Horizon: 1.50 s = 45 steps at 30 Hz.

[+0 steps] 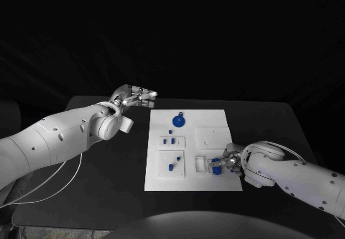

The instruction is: Assemble the parts on the task board

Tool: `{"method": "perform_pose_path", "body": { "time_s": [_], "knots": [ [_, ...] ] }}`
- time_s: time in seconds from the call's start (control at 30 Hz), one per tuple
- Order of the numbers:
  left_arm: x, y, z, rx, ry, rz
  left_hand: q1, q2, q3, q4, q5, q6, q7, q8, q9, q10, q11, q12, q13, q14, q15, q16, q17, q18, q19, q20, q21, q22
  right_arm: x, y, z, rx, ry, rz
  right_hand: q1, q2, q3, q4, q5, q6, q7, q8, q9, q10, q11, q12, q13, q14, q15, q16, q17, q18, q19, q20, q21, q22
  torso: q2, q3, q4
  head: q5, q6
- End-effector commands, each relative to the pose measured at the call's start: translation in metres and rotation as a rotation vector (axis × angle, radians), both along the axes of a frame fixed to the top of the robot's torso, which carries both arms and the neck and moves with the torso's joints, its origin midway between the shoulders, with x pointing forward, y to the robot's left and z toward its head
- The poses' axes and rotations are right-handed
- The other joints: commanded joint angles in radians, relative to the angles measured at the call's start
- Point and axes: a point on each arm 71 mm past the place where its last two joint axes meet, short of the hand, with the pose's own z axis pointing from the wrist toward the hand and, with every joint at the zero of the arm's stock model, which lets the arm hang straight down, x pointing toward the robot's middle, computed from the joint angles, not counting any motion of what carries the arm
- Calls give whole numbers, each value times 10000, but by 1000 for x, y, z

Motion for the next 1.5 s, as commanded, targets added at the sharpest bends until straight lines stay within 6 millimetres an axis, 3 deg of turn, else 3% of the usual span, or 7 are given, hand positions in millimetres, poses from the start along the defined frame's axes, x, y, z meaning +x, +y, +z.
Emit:
{"method": "perform_pose_path", "body": {
  "time_s": [0.03,0.13,0.37,0.63,1.07,1.5],
  "knots": [
    [0,-2,0,-98,68,-96,-17,89,26,-18,-32,-40,27,8,8,-68,28,-41,10,-50,-20,-45,-5,-80,28,76,22,-10,1,-3,4,298,-143,-436,-57,-20,3909,-3865,10,26,39,71,-245,5,-19,-17,-10,22,-39,-12,-9,-146,451,-16,14,21,-5,-7,-12,3,5],
    [0,-2,0,-86,96,-93,-17,89,26,-18,-32,-40,27,8,8,-68,28,-41,10,-50,-20,-45,-5,-80,28,76,22,-10,5,-5,14,602,-143,-641,-87,24,3763,-3753,-563,18,-27,66,-228,28,-32,1,-11,23,-43,-17,-22,-149,453,-14,-9,29,1,1,-4,11,-7],
    [1,-2,-1,-67,133,-89,-21,110,18,-44,-25,-44,30,7,8,-70,31,-41,10,-47,-22,-45,-1,-78,37,76,42,-74,14,-4,35,1193,-153,-919,-28,26,3675,-3740,-534,23,-23,67,-241,-21,-27,-89,-72,10,-40,-66,-67,-164,450,-15,-25,52,3,-2,3,4,2],
    [1,-2,-1,-56,160,-93,-34,108,17,-36,-22,-57,36,5,7,-79,36,-41,10,-48,-20,-45,6,-78,40,78,61,-136,15,7,42,1651,109,-841,-47,28,3622,-3753,-404,23,-23,65,-262,-19,-26,-90,-87,9,-39,-74,-74,-167,452,-15,-25,83,9,-12,8,27,-34],
    [1,-4,-2,-62,195,-140,-40,109,22,-22,-21,-62,37,6,8,-84,38,-41,10,-51,-19,-44,7,-78,40,78,71,-163,6,33,19,1583,943,-229,-35,113,3233,-3754,-350,27,-47,65,-430,-63,-26,-94,-108,10,-35,-41,-20,-175,451,-10,-121,161,15,-7,16,64,-67],
    [1,-5,-2,-84,210,-200,-52,114,21,-3,-22,-64,36,8,9,-87,38,-41,10,-47,-20,-43,12,-77,39,79,91,-213,9,50,8,1121,467,147,-81,134,3151,-3731,-340,39,-67,64,-470,-47,-34,-77,-108,11,-47,-54,-18,-174,465,-21,-137,172,11,5,2,103,-74]
  ]
}}
